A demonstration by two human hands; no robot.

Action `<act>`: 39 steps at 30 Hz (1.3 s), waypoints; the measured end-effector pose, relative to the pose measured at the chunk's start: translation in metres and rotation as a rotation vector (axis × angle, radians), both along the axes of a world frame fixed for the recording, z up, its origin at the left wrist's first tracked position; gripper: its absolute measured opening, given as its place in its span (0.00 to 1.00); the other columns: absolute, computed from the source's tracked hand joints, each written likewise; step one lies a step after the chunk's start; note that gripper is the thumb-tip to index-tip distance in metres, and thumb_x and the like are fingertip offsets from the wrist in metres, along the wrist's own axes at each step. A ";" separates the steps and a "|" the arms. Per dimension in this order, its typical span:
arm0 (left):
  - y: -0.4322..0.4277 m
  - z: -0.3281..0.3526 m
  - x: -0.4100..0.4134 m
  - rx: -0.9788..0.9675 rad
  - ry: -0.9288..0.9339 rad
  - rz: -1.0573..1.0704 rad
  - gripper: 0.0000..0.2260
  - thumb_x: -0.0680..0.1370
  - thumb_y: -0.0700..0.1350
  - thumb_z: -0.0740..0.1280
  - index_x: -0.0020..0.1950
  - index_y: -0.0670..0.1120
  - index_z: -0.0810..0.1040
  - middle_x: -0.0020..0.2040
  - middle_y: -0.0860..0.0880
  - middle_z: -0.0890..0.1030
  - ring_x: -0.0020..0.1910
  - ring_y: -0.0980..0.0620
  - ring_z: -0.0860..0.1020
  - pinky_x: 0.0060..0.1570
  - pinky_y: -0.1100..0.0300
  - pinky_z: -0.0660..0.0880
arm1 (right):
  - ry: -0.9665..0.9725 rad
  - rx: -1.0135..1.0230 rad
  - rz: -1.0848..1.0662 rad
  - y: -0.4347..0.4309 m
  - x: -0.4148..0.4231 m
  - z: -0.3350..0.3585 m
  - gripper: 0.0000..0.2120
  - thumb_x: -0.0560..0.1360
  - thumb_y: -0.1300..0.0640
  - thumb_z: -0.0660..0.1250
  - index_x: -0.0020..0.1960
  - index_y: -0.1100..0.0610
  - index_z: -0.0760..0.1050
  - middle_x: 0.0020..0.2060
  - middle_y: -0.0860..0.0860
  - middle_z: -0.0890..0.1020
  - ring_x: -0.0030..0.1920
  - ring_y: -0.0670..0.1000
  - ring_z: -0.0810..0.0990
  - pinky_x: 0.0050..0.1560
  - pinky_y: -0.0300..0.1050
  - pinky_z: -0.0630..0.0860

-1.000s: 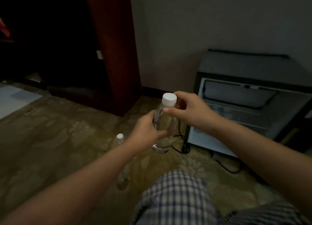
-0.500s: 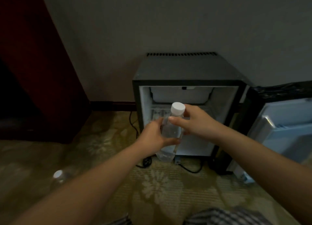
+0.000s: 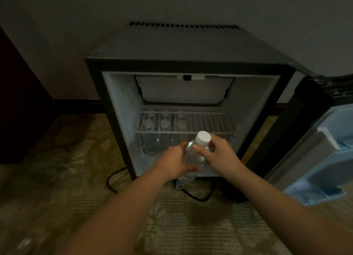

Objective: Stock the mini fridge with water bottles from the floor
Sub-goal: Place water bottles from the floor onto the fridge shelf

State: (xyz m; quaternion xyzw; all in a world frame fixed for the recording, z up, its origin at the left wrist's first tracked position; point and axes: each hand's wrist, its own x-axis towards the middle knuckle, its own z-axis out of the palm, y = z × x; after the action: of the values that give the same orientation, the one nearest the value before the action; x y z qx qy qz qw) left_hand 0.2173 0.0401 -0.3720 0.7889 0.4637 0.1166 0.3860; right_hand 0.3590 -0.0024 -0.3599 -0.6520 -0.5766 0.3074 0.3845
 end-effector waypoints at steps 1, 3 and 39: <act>0.002 -0.009 0.001 -0.015 0.005 0.016 0.29 0.66 0.55 0.76 0.64 0.53 0.71 0.58 0.51 0.81 0.55 0.52 0.79 0.57 0.52 0.77 | 0.008 -0.015 -0.012 0.003 0.000 -0.010 0.13 0.73 0.54 0.70 0.56 0.56 0.77 0.50 0.50 0.82 0.52 0.49 0.80 0.54 0.48 0.76; 0.009 -0.029 0.004 -0.055 -0.004 0.046 0.26 0.68 0.53 0.75 0.64 0.52 0.73 0.57 0.51 0.81 0.55 0.53 0.79 0.56 0.55 0.76 | 0.016 -0.040 -0.050 0.011 0.001 -0.029 0.15 0.73 0.53 0.70 0.58 0.56 0.76 0.52 0.50 0.82 0.54 0.49 0.79 0.55 0.47 0.75; 0.088 -0.117 0.096 -0.784 -0.684 0.572 0.17 0.82 0.40 0.53 0.72 0.47 0.65 0.56 0.50 0.76 0.55 0.53 0.75 0.52 0.63 0.69 | 0.211 -0.157 -0.347 0.141 0.039 -0.146 0.25 0.76 0.64 0.65 0.72 0.59 0.65 0.66 0.59 0.73 0.67 0.59 0.71 0.65 0.44 0.69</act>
State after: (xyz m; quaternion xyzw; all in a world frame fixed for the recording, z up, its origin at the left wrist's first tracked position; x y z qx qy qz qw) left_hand 0.3132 0.1277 -0.4892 0.3489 0.5157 0.2834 0.7294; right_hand 0.3985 0.1382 -0.5060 -0.7337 -0.3866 0.3469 0.4381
